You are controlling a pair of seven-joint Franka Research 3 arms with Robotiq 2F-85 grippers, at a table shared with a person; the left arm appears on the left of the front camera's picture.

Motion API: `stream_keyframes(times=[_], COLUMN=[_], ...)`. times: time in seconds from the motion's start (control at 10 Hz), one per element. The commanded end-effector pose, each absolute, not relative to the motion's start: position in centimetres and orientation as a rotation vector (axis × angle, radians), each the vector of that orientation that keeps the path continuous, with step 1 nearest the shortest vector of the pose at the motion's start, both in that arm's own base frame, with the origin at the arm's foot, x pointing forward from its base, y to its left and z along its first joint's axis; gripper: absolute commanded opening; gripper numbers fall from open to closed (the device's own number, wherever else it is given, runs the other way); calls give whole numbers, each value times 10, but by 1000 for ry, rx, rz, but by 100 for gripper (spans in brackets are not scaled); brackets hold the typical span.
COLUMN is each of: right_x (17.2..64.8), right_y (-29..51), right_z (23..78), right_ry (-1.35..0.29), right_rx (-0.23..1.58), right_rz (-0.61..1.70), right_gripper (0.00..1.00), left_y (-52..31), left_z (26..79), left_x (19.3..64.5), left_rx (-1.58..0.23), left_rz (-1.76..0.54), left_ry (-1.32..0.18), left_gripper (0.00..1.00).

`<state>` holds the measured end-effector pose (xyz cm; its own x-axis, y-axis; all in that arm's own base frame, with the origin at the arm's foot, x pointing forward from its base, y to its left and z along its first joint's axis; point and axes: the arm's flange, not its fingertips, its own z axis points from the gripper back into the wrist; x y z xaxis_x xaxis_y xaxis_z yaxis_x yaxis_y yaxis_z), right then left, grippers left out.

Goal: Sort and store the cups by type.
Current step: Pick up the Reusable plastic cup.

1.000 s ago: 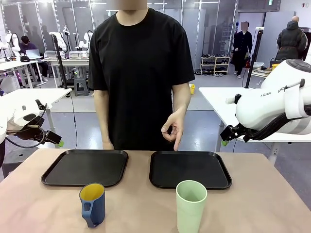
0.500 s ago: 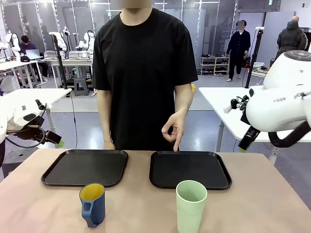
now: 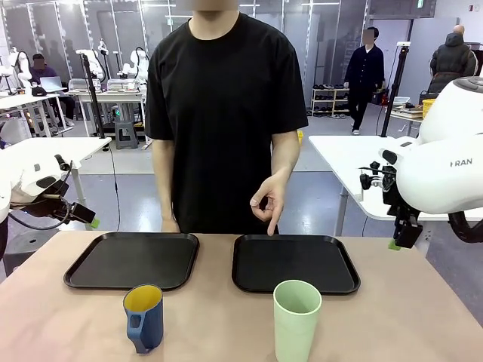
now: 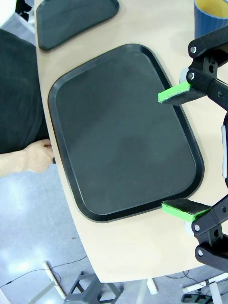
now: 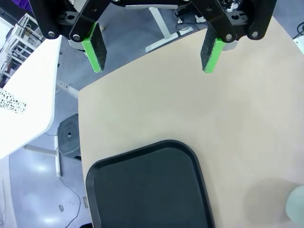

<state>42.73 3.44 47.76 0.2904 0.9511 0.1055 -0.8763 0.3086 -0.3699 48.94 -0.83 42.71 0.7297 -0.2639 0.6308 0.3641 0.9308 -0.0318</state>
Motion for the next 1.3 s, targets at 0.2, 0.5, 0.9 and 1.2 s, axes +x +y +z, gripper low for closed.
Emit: stream_keyframes(times=[0.2,0.5,0.9,1.2], right_x=[428,397,369,369], right_y=[33,27,28,22], right_z=[477,441,393,366], right_ry=[-332,-237,-276,-384], right_rx=[-257,-139,76,377], right_rz=[1217,1341,1474,1557], right_gripper=[100,100,100,100], left_y=[-8,-8,-8,-8], left_z=[429,429,429,429], left_x=[487,487,487,487], left_rx=[-157,-157,-157,-157], left_rz=[-350,-350,-350,-350], left_ry=[-673,-673,-673,-673], left_gripper=[100,100,100,100])
